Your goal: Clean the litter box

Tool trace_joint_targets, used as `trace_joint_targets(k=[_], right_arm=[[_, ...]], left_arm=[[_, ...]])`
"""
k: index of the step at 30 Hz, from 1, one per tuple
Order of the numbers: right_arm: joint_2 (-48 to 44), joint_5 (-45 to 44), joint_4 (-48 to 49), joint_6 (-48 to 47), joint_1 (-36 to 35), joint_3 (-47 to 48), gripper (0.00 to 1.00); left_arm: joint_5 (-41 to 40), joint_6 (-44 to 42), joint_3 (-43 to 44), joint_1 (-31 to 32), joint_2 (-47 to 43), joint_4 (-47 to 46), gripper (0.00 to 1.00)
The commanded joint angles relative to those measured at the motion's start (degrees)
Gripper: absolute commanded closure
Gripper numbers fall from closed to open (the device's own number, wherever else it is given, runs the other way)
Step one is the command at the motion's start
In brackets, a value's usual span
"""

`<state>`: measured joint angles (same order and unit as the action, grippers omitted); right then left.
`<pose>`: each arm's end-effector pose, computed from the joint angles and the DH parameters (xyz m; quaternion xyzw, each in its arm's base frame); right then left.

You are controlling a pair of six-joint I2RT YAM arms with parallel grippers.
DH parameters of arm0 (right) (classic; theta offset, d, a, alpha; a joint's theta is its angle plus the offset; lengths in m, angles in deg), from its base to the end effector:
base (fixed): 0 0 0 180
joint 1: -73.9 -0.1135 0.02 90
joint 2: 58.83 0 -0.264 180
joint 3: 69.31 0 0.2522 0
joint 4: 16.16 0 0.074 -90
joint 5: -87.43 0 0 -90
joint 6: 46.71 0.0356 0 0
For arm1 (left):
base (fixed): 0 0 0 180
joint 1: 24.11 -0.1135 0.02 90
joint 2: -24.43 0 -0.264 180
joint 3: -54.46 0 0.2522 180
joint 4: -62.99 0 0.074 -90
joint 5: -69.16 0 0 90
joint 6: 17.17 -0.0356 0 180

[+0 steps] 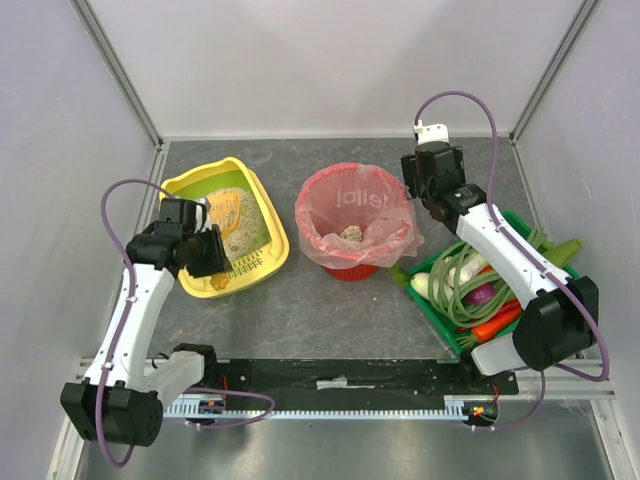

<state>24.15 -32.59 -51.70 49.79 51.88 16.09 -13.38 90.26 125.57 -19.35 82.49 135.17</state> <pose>0.3103 0.1063 0.3289 0.0075 0.8582 -0.1074 0.5019 0.1811 -0.0197 0.3007 -0.0889 0.9579 -0.1126 0.2485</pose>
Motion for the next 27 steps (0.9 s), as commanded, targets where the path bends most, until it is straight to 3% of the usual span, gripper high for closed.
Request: trace_joint_targets(k=[1, 9, 14, 23, 27], right_arm=[[-1.77, -0.39, 2.09, -0.26, -0.04, -0.09, 0.17], [-1.51, 0.75, 1.92, 0.44, -0.04, 0.43, 0.17], [-1.50, 0.93, 1.48, 0.88, -0.04, 0.70, 0.17], [-1.59, 0.93, 1.21, 0.88, -0.04, 0.61, 0.17], [-1.59, 0.67, 1.21, 0.97, -0.04, 0.78, 0.17]], left_arm=[[-2.81, -3.55, 5.23, 0.17, -1.20, 5.83, 0.98], [-4.21, -4.42, 9.54, 1.22, -0.76, 6.80, 0.98], [-10.18, -4.34, 13.75, 7.98, 2.57, 9.60, 0.98], [-10.19, -3.37, 22.10, 14.05, 5.92, 13.12, 0.98], [-12.03, -1.79, 30.08, 18.52, 10.31, 15.32, 0.98]])
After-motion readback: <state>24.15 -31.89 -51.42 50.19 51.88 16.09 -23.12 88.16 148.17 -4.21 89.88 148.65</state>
